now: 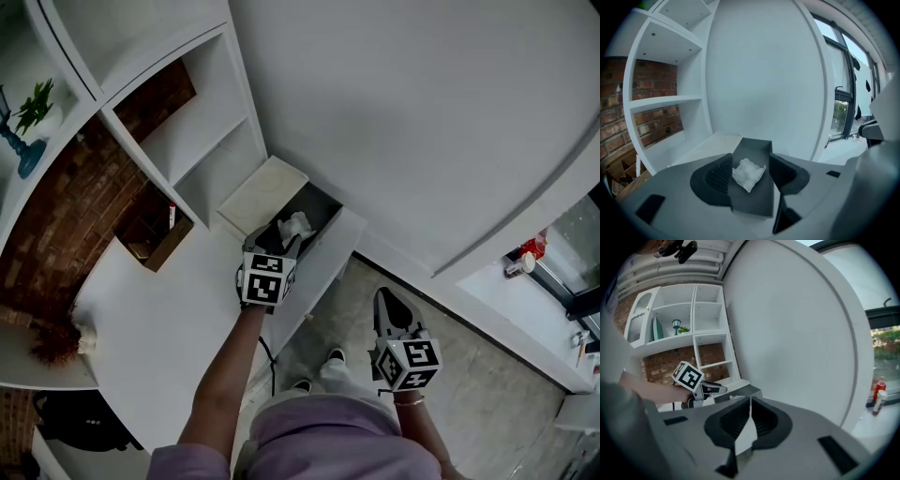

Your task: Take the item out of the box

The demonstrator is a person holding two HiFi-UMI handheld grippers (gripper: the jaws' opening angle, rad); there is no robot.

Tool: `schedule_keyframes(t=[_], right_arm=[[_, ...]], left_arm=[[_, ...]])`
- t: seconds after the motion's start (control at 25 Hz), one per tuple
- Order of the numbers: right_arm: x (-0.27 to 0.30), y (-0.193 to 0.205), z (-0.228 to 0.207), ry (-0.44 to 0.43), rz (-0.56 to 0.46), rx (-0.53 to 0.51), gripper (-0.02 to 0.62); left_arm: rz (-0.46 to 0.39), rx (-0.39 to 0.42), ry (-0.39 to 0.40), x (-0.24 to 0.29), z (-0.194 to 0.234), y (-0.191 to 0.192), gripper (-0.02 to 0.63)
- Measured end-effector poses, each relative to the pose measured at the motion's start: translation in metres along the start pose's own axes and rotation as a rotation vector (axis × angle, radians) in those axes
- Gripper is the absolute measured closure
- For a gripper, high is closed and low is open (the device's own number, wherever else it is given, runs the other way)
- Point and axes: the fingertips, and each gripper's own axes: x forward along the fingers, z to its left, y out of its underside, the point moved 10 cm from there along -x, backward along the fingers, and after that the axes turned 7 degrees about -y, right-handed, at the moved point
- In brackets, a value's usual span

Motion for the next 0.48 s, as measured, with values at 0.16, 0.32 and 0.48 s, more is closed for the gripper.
schedule_keyframes(t=[0.16,0.32,0.48], right_arm=[[0.005,-0.001,-0.010,-0.011,0.003,0.003,0.591],[0.009,-0.003,-0.019,-0.014,0.010,0.006,0.591],[0.011,-0.002,-0.028,-0.009,0.014,0.014,0.591]], left_arm=[[0.063,0.047,-0.002,0.020,-0.001,0.001,0.369],[0.123,0.098,0.007,0.037,-0.001,0.002,0.370],[0.196,0.142,0.011,0.056,-0.002,0.005,0.370]])
